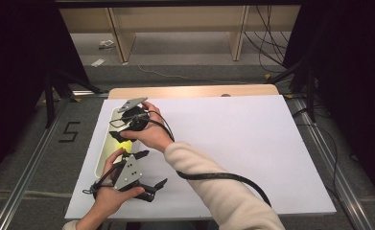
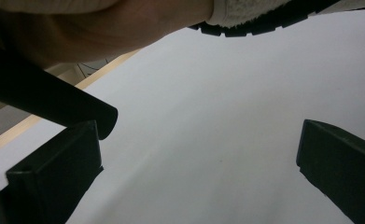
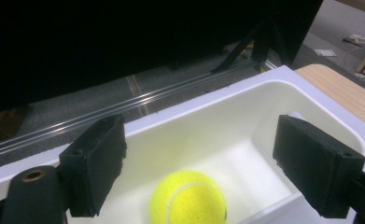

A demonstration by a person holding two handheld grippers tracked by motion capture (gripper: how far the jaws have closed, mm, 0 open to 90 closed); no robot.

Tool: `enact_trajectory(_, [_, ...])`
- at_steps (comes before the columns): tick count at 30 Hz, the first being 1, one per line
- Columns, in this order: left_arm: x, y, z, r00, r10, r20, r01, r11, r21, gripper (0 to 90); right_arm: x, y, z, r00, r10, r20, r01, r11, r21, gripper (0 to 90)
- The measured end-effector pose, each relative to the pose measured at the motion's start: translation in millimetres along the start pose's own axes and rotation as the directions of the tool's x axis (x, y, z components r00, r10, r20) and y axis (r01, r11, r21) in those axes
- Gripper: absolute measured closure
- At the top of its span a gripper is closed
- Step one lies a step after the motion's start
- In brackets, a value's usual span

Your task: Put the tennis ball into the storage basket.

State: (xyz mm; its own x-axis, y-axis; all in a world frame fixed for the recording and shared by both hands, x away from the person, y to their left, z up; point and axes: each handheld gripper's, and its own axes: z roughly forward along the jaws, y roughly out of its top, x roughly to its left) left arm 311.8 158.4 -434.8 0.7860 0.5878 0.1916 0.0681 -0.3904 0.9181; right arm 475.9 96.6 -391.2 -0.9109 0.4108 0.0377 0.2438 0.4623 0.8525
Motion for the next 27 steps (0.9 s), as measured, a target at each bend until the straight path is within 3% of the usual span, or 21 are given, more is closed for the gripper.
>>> enact_trajectory(27, [0.7,0.6,-0.6,1.0000,0.003,-0.006,-0.003,1.0000,-0.006,0.0,-16.7,-16.3,-43.0,0.9981,0.040,0.047,-0.038,0.999,-0.035,18.3])
